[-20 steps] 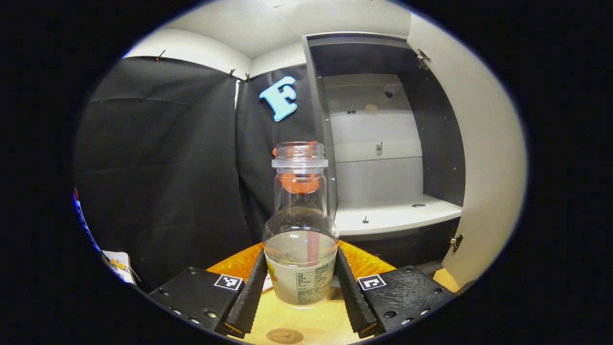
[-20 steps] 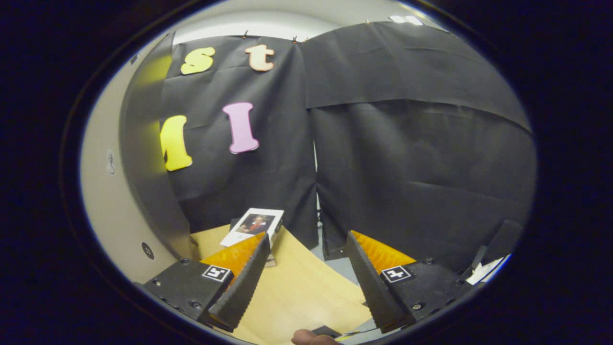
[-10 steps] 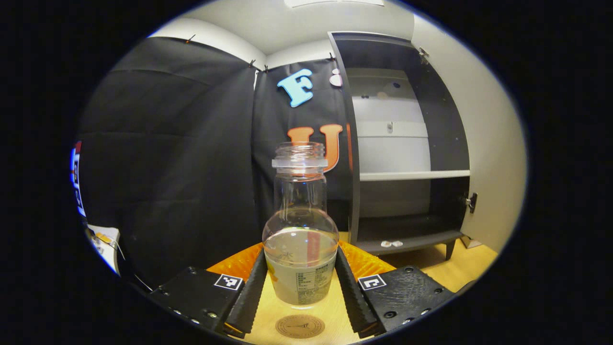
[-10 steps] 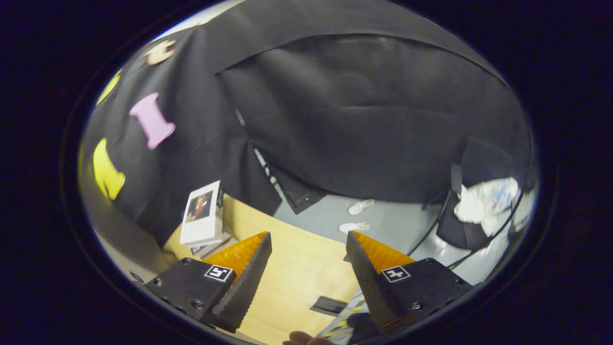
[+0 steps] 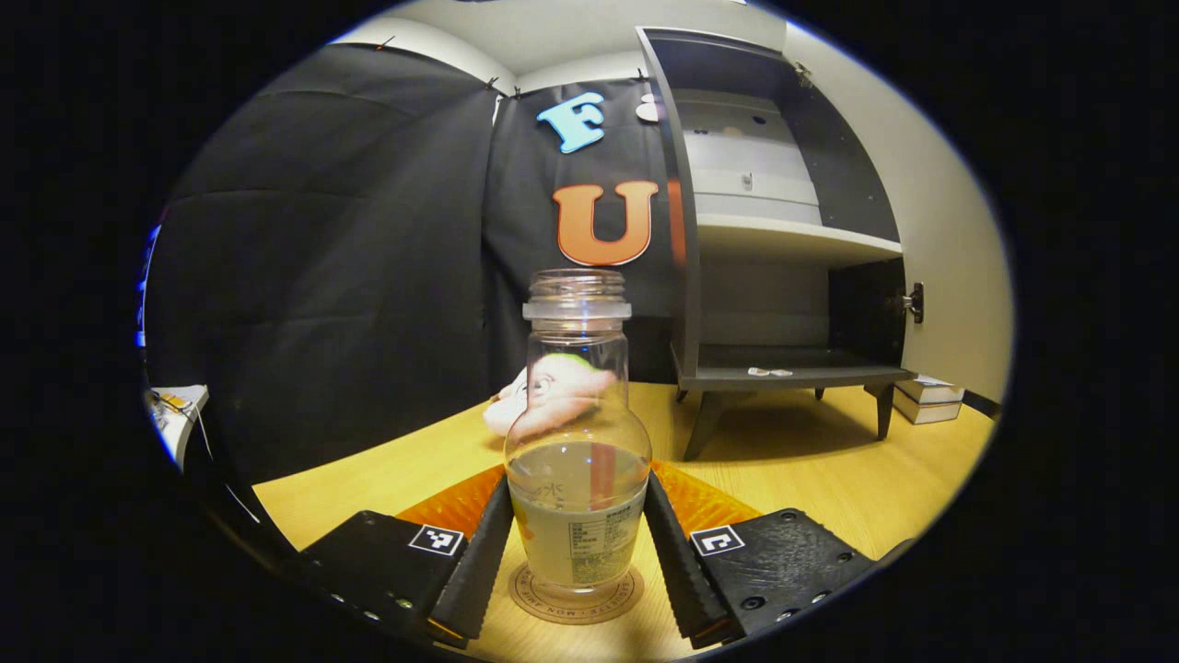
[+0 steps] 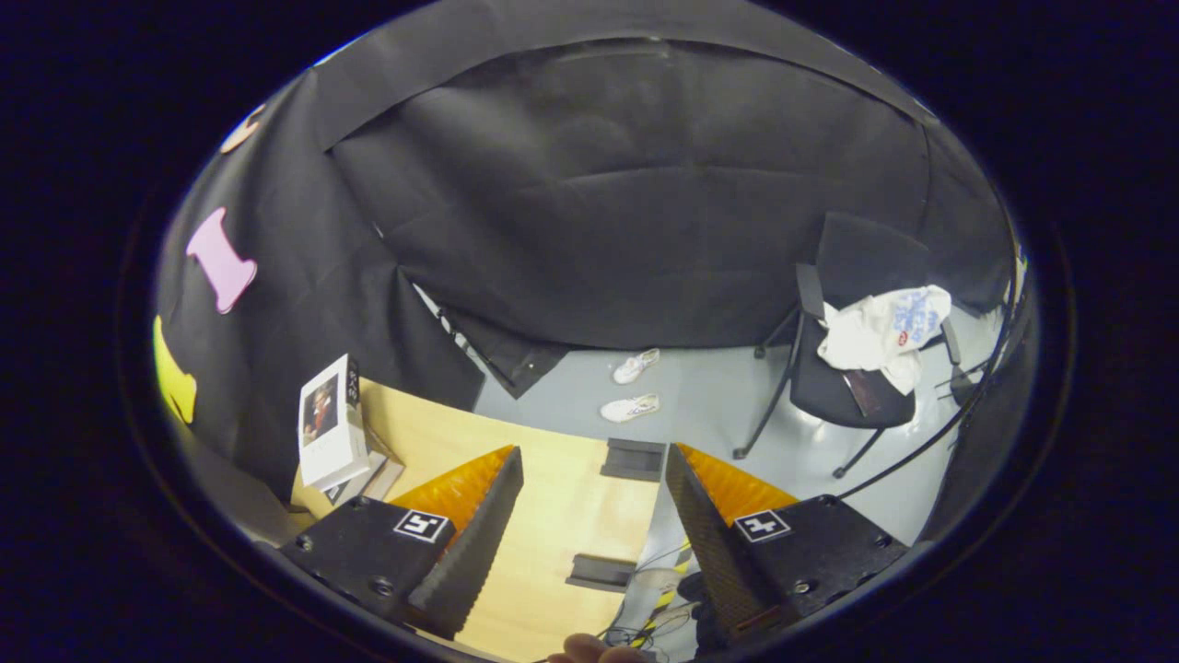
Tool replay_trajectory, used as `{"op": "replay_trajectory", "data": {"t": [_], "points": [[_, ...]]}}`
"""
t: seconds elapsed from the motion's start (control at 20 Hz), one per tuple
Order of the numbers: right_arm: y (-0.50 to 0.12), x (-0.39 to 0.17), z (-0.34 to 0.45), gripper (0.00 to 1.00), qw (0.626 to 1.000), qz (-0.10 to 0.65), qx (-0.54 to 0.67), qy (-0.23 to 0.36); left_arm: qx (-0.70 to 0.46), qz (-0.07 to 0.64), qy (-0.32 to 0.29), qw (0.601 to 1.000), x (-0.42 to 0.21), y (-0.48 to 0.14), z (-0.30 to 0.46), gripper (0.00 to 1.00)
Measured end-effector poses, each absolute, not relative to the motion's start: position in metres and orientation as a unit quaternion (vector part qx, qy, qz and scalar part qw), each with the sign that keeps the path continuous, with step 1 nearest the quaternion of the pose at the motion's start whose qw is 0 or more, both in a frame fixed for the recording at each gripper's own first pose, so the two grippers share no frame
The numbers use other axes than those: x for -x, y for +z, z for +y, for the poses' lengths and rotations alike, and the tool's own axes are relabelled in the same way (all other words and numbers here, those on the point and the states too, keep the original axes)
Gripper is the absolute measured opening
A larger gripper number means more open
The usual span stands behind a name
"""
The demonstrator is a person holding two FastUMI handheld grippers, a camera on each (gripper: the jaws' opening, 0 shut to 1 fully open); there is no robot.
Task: Open the cabinet door with the right hand, grasp the bottle in the cabinet with the left hand and place it on the coaster, then close the cabinet door with the right hand.
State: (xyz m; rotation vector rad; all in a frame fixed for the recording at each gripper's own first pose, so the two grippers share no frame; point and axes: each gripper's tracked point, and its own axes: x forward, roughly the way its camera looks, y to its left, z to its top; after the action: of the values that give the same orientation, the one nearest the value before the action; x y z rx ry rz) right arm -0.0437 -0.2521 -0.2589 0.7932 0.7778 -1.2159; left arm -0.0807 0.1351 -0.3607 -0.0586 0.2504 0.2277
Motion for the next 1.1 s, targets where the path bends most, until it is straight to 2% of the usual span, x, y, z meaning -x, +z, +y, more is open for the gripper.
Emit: {"op": "replay_trajectory", "data": {"t": [0.3, 0.55, 0.7, 0.75, 0.9, 1.1], "points": [[-0.269, 0.035, -0.219, 0.98, 0.653, 0.388, -0.384, -0.525, 0.014, 0.129, 0.099, 0.987, 0.082, -0.375, 0.128, 0.75], [-0.261, 0.012, -0.215, 0.97, 0.679, 0.406, -0.351, -0.501, 0.011, 0.126, 0.105, 0.986, 0.084, -0.374, 0.131, 0.76], [-0.260, 0.003, -0.208, 0.98, 0.679, 0.407, -0.366, -0.490, 0.017, 0.128, 0.108, 0.986, 0.085, -0.373, 0.134, 0.76], [-0.261, 0.007, -0.208, 0.98, 0.679, 0.412, -0.363, -0.488, 0.019, 0.127, 0.111, 0.985, 0.086, -0.372, 0.134, 0.77], [-0.256, 0.000, -0.210, 0.98, 0.693, 0.413, -0.350, -0.476, 0.021, 0.124, 0.118, 0.985, 0.089, -0.370, 0.139, 0.97], [-0.259, -0.005, -0.206, 0.97, 0.699, 0.414, -0.352, -0.465, 0.021, 0.116, 0.114, 0.986, 0.090, -0.361, 0.140, 0.97]]}}
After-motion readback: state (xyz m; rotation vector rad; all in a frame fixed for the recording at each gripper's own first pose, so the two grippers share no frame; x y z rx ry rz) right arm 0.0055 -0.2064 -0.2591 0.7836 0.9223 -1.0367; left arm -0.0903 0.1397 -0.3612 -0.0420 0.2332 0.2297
